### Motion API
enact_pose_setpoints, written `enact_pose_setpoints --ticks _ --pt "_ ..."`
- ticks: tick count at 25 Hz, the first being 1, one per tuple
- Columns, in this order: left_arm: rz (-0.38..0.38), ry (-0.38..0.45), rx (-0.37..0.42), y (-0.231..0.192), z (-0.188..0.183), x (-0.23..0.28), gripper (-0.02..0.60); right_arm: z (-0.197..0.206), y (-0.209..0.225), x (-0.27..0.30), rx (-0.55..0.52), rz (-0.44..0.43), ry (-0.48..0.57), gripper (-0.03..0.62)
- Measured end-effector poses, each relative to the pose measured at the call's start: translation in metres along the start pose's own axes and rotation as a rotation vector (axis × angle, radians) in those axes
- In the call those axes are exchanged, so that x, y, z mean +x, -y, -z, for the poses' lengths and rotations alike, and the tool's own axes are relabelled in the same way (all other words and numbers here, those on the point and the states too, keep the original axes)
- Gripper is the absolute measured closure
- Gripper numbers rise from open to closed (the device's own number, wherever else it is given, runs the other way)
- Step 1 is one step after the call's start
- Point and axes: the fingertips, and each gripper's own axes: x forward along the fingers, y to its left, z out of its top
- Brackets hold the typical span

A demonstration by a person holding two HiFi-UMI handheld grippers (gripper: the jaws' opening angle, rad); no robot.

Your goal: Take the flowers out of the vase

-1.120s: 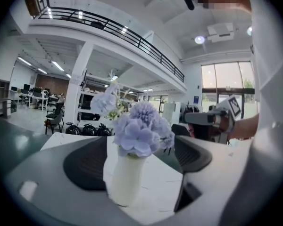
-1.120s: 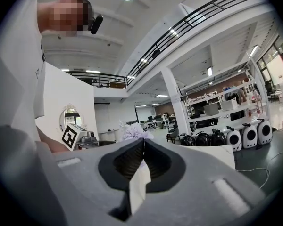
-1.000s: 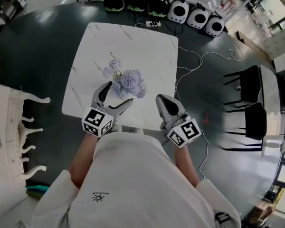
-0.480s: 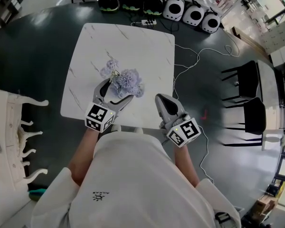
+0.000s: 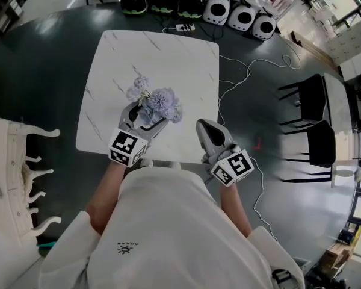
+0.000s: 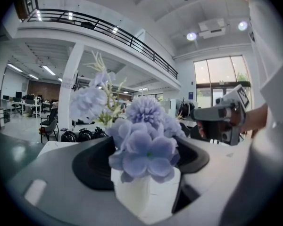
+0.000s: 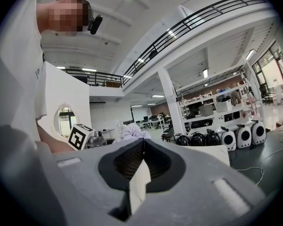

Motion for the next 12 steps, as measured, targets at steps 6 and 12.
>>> enact_pose_setpoints --ticks 6,12 --pt "-0.009 0.031 -0.017 -0.003 -0.01 -0.003 0.302 -0.002 0.0 0.001 0.004 -0.002 0.0 0.592" --pt "-0.017 0.049 -0.016 -0.004 -0.014 -0.007 0.377 0.001 0.0 0.002 0.005 -0.005 0.0 0.592"
